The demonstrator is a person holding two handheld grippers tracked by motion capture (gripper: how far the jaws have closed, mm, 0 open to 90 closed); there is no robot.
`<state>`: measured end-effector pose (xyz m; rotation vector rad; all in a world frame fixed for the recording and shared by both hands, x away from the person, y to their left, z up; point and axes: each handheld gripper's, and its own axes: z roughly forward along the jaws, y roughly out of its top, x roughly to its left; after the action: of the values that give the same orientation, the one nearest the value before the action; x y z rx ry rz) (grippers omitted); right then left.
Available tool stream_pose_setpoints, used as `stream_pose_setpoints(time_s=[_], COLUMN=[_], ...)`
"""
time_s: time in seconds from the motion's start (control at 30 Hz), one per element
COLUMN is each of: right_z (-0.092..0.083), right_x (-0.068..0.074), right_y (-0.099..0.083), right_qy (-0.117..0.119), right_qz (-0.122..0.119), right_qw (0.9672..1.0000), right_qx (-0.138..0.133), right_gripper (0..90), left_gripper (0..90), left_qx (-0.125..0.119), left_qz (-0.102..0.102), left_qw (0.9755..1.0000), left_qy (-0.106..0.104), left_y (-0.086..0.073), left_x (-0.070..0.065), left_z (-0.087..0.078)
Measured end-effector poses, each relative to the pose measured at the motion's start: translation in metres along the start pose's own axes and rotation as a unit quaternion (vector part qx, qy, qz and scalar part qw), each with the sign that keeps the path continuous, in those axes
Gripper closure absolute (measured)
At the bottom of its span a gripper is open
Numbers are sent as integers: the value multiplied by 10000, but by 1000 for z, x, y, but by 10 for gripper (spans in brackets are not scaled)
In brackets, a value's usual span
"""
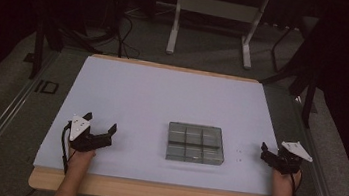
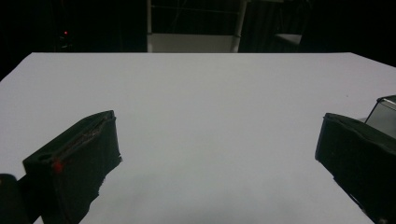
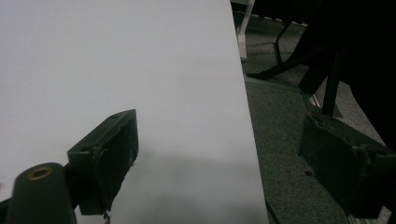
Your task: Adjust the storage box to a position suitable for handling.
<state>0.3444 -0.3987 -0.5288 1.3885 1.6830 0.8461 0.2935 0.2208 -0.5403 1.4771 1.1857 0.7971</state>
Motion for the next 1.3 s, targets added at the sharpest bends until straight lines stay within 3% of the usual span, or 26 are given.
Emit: stream_pose_setpoints(time_s=[0.4,0.7,0.83,0.97,1.03,1.23,1.3], right_z=[1,4,7,8,10,10,9], right_x=[-1,0,-3,-4,-1,6,7], right_y=[0,2,4,6,8,13,14], right_qy=[-104,-28,144,349,504,859,881], right_qz=[82,13,69,87,-48,-176,-190], right_qw=[9999,9998,9992,9987,9979,9952,9951], right_qx=[18,191,374,368,396,425,414], right_gripper=[127,127,138,143,148,148,148], left_gripper=[2,2,2,2,2,2,2], left_qx=[78,188,248,426,566,695,694], left_qz=[8,60,98,55,123,141,158], left_qw=[10000,9998,9996,9987,9976,9942,9928], left_qy=[-54,-31,-96,-258,-376,-808,-963], left_y=[1,2,3,5,6,11,14], left_x=[0,-1,-1,-1,-3,-18,-24], left_z=[1,3,5,8,11,19,21])
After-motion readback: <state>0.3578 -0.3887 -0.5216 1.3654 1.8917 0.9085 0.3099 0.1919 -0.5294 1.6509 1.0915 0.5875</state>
